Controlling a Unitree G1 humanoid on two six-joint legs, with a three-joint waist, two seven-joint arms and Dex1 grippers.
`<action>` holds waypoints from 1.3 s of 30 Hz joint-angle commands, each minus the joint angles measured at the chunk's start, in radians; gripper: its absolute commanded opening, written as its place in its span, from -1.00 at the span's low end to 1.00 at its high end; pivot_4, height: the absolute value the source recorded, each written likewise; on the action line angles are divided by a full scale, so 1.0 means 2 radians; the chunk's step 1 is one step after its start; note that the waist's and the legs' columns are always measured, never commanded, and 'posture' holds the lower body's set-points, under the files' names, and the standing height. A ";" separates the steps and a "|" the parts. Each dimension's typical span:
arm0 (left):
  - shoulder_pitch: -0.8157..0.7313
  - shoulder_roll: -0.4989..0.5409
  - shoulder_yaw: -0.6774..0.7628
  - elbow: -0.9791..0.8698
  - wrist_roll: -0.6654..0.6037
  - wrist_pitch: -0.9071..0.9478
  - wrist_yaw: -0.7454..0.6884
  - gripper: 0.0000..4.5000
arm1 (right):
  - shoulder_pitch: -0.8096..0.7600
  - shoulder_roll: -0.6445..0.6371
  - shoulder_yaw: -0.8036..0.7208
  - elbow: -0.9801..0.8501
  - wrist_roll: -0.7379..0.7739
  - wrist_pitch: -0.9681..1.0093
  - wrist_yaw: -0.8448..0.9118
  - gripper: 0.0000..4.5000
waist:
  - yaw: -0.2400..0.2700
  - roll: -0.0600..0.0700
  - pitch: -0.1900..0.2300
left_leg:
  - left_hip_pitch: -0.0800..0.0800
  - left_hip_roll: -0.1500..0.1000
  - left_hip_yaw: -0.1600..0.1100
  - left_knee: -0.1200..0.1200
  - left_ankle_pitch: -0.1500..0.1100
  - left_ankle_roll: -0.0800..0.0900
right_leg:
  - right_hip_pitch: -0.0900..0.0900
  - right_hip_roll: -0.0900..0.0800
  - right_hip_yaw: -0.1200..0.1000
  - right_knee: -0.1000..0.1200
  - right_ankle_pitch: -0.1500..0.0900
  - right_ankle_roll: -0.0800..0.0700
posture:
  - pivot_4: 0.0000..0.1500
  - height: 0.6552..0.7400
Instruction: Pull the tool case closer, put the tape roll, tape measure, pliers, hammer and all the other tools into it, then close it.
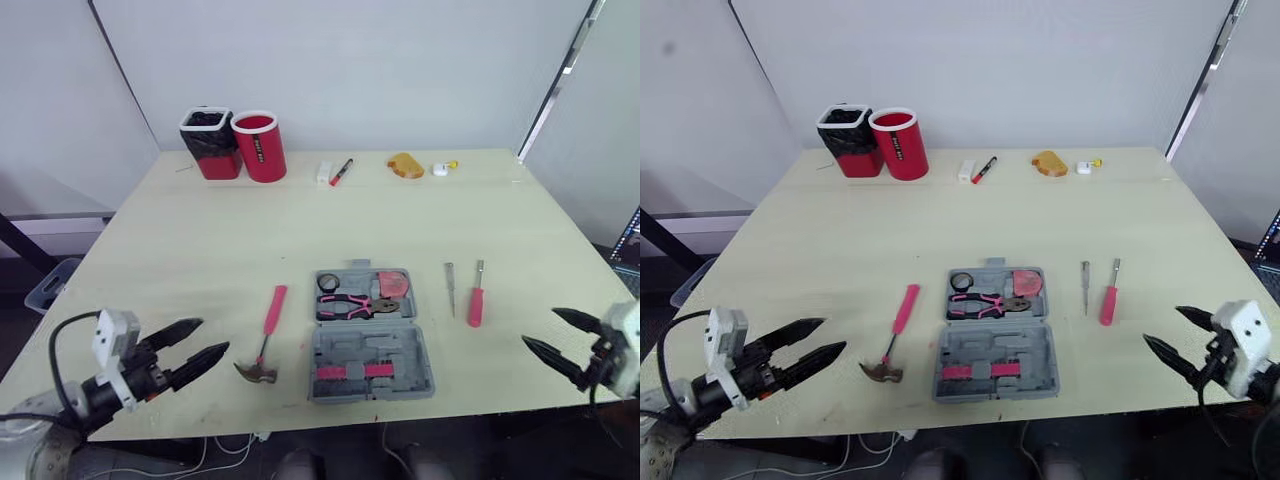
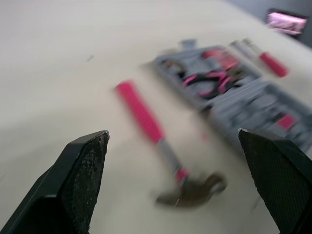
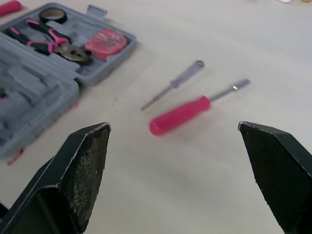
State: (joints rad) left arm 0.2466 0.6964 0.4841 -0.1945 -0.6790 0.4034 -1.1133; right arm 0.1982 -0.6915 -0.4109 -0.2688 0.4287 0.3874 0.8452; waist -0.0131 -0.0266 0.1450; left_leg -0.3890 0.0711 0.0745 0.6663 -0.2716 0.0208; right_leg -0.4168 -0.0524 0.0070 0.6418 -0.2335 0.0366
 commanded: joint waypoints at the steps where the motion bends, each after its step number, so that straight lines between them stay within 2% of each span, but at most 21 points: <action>1: -0.037 0.011 -0.025 -0.042 -0.034 0.012 -0.019 1.00 | -0.069 0.008 0.049 -0.011 -0.027 0.089 -0.090 0.97 | 0.000 0.000 0.000 | 0.000 0.000 0.000 0.000 0.000 0.000 | 0.000 0.000 0.000 0.000 0.000 0.000 | 1.00 1.00; 4: -0.072 0.015 -0.048 -0.055 -0.047 0.022 -0.030 1.00 | -0.143 0.047 0.080 -0.001 -0.027 0.148 -0.149 0.97 | 0.001 0.000 0.000 | -0.001 -0.001 0.000 0.001 0.000 0.000 | -0.001 0.001 0.000 0.000 0.001 -0.001 | 1.00 1.00; 9: -0.108 0.016 -0.070 -0.051 -0.050 0.015 -0.048 1.00 | -0.234 0.086 0.141 0.031 -0.069 0.213 -0.222 0.97 | 0.001 0.000 0.000 | -0.003 -0.001 0.000 0.000 0.000 0.000 | -0.001 0.002 0.000 0.000 0.001 -0.001 | 1.00 1.00; 12: -0.126 0.006 -0.083 -0.042 -0.037 -0.004 -0.051 1.00 | -0.286 0.122 0.151 0.083 -0.085 0.219 -0.263 0.97 | 0.000 0.000 0.000 | -0.003 -0.001 0.000 0.001 0.000 0.000 | -0.001 0.002 0.000 0.000 0.001 -0.001 | 1.00 1.00; 16: -0.145 -0.004 -0.093 -0.020 -0.033 -0.044 -0.095 1.00 | -0.334 0.167 0.177 0.161 -0.113 0.198 -0.293 0.97 | 0.000 0.000 0.000 | -0.003 -0.001 0.000 0.001 0.000 0.000 | -0.001 0.003 0.000 0.000 0.001 -0.001 | 1.00 1.00; 27: -0.135 -0.002 -0.092 -0.009 -0.035 -0.049 -0.107 1.00 | -0.368 0.218 0.168 0.290 -0.149 0.119 -0.353 0.97 | -0.003 0.000 0.000 | -0.004 -0.001 0.000 0.001 0.000 0.000 | -0.001 0.003 0.000 0.000 0.002 0.001 | 1.00 1.00; 37: -0.132 -0.005 -0.093 0.005 -0.032 -0.061 -0.112 1.00 | -0.352 0.268 0.149 0.306 -0.161 0.071 -0.422 0.97 | -0.004 0.000 0.000 | -0.004 -0.001 0.000 0.001 0.000 0.000 | -0.001 0.003 0.000 0.000 0.002 0.001 | 1.00 1.00; 38: -0.131 -0.006 -0.093 0.007 -0.032 -0.063 -0.113 1.00 | -0.344 0.274 0.148 0.299 -0.163 0.069 -0.432 0.74 | -0.003 0.000 0.000 | -0.004 -0.001 0.000 0.001 0.000 0.000 | -0.001 0.003 0.000 0.000 0.002 0.001 | 1.00 1.00; 39: -0.131 -0.006 -0.093 0.009 -0.031 -0.065 -0.114 1.00 | -0.337 0.281 0.143 0.291 -0.163 0.067 -0.444 0.59 | -0.003 0.000 0.000 | -0.004 -0.001 0.000 0.001 0.000 0.000 | -0.001 0.003 0.000 0.000 0.002 0.001 | 1.00 1.00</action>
State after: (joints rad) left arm -0.0167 0.6820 0.2832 -0.1711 -0.7380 0.2910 -1.3321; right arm -0.4821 -0.1275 -0.1027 0.3492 0.1141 0.5344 -0.0115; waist -0.0189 -0.0256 0.1453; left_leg -0.3960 0.0690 0.0737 0.6678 -0.2710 0.0212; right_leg -0.4191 -0.0465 0.0070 0.6423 -0.2301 0.0383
